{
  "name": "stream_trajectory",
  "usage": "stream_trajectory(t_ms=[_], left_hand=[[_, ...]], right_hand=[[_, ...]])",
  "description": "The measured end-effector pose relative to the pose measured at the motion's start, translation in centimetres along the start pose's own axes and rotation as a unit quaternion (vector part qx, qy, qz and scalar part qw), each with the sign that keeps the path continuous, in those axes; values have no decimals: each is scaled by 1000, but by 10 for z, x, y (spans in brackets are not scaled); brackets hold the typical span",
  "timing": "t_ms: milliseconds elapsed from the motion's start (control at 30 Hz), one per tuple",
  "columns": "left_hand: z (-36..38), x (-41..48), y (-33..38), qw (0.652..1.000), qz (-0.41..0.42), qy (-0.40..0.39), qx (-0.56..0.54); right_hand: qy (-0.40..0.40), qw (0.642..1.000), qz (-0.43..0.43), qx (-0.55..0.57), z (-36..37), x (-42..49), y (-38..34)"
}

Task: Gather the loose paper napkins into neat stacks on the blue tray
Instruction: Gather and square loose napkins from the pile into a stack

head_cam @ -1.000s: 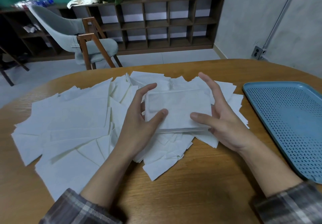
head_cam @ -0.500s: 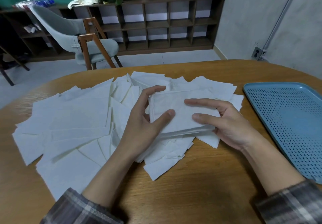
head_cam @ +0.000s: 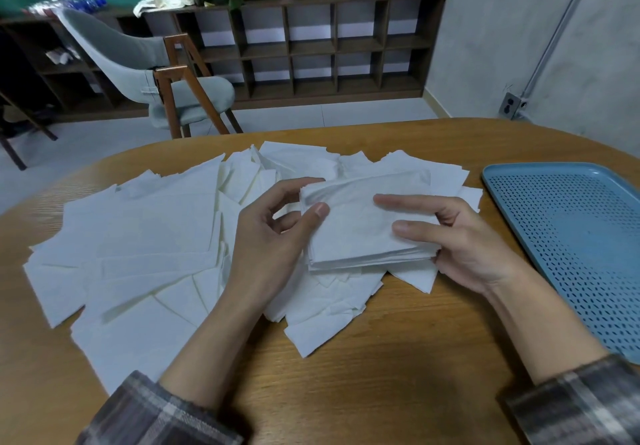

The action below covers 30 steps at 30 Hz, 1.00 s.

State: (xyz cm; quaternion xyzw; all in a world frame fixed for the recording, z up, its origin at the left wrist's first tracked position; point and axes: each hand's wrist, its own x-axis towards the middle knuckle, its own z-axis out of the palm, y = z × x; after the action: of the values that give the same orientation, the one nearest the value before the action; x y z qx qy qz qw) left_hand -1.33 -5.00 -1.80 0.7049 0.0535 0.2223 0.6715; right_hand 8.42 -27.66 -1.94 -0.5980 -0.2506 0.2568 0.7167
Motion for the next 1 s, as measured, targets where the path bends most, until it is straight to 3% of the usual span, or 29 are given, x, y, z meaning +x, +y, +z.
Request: stream_trajectory(t_ms=[200,333,467,633,833,1000], left_hand=[[3,1,-13,994,48,18,96],[-1,3,-26,959,89,-18,268],[5,-4,-34,910,94,-96,393],[4,-4,-33,897,124,-91,415],[5,-3,-34,922,115,-69,362],[6,-5,-29,919,117,-118,358]], right_hand=[[88,973,-87,-195,-3,2,5],[193,954,-111,-200,-10,6,7],[218,952,-105,-189,-9,6,7],[224,949,-105,-195,-8,7,7],[233,944,-119,-203,-8,6,6],[239,943,-133,-190,-8,5,4]])
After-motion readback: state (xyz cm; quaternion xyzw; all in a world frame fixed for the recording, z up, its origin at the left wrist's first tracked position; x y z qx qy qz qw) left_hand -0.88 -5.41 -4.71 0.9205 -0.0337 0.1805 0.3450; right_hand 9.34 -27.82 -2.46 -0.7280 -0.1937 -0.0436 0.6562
